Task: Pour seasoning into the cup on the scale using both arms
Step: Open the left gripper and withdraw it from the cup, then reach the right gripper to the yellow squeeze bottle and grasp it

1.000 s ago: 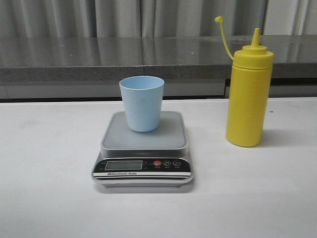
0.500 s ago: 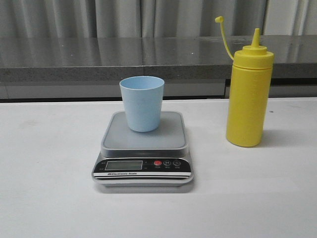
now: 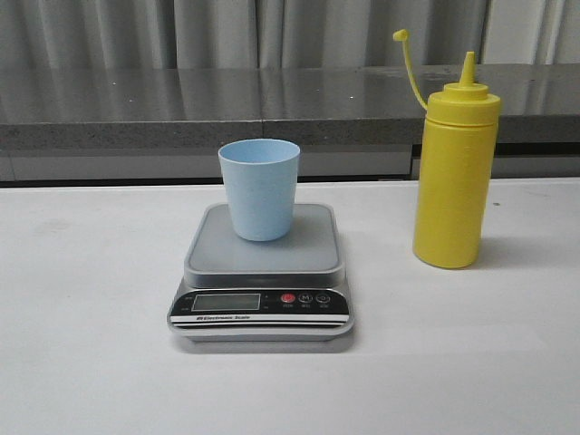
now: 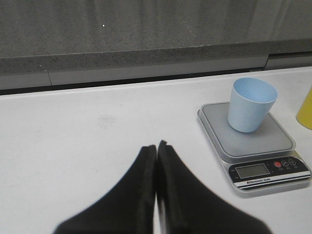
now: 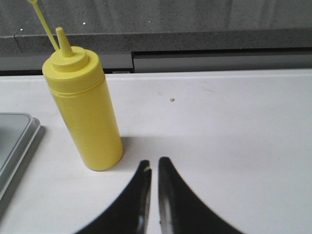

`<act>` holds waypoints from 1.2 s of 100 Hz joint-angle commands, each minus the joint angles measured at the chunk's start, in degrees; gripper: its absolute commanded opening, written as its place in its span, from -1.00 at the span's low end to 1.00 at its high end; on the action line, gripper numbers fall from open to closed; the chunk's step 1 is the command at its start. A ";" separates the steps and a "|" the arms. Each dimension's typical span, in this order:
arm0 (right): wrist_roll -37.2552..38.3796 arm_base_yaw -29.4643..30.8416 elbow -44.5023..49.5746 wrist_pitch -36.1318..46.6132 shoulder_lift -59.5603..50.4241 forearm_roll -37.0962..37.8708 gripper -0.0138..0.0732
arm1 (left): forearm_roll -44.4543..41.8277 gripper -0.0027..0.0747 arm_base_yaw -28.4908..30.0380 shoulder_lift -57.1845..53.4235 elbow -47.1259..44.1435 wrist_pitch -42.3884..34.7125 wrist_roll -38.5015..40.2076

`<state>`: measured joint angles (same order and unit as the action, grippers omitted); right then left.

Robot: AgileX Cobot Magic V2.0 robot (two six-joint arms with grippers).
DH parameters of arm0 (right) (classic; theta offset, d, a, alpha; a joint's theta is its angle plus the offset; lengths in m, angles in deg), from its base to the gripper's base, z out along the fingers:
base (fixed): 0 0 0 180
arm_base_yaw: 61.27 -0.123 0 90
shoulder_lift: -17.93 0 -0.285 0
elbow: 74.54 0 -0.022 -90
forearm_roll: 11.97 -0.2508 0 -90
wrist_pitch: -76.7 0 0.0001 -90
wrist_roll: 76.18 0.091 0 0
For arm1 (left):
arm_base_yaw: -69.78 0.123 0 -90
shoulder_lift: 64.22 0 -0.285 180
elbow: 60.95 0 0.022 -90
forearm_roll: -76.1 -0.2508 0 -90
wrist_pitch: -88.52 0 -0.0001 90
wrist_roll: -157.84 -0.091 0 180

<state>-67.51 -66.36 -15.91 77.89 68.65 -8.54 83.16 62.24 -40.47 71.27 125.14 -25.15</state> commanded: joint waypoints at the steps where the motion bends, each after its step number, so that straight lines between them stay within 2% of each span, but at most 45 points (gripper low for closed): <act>1: -0.29 -1.85 -2.15 9.35 4.02 -0.12 0.04 | 0.85 -0.98 0.17 0.45 1.55 -4.01 0.52; 13: -0.29 -5.74 -2.15 15.92 10.92 -0.12 0.69 | 0.85 -0.98 0.17 0.45 1.55 -4.01 0.52; 19: -0.29 -7.26 -2.15 19.80 14.15 -0.12 0.86 | 0.85 -0.98 0.17 0.45 1.55 -4.01 0.52; 27: -0.29 -8.57 -2.15 24.46 18.68 -0.12 0.80 | 0.85 -0.98 0.17 0.45 1.55 -4.01 0.52; 80: 0.37 -8.65 -2.37 55.94 43.93 0.74 0.80 | 0.85 -0.98 0.17 0.45 1.55 -4.01 0.52; 120: 3.32 -8.65 -11.37 56.62 54.15 2.30 0.80 | 0.85 -0.98 0.17 0.45 1.55 -4.01 0.52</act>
<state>-64.56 -75.11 -24.71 129.70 123.19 -7.22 83.16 62.37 -40.47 71.29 125.14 -25.15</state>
